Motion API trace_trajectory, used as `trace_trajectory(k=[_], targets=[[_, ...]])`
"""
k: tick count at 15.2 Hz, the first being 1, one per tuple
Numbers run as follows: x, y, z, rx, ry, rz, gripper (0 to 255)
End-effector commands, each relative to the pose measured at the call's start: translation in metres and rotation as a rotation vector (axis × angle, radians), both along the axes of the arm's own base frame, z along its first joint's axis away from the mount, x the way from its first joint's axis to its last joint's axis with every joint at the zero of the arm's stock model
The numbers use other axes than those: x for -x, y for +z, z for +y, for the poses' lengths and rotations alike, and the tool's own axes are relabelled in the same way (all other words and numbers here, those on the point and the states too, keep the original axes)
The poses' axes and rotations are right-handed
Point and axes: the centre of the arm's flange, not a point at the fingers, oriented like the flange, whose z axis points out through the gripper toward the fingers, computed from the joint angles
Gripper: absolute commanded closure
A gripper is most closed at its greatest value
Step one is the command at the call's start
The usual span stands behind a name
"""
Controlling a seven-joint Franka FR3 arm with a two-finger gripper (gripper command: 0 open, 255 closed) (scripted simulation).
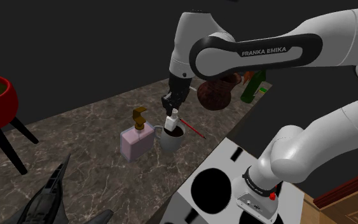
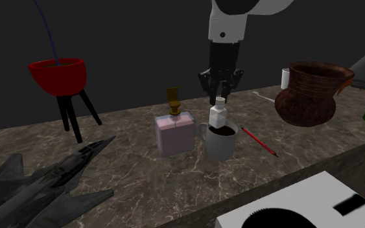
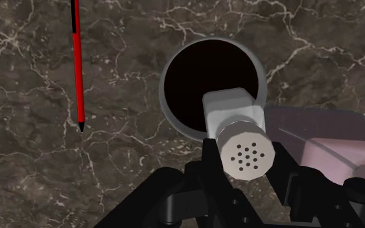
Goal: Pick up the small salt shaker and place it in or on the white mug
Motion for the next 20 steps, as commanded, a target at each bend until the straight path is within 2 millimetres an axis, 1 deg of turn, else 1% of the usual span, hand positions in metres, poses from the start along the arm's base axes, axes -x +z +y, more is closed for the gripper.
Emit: trace_trajectory(k=[1, 4, 5, 10, 13, 14, 20], targets=[[0.0, 0.0, 0.0, 0.0, 0.0, 0.0, 255], [0.0, 0.0, 0.0, 0.0, 0.0, 0.0, 255], [0.0, 0.0, 0.0, 0.0, 0.0, 0.0, 0], [0.0, 0.0, 0.0, 0.0, 0.0, 0.0, 0], [-0.001, 0.039, 0.0, 0.0, 0.0, 0.0, 0], [-0.001, 0.05, 0.0, 0.0, 0.0, 0.0, 0], [-0.001, 0.05, 0.0, 0.0, 0.0, 0.0, 0]])
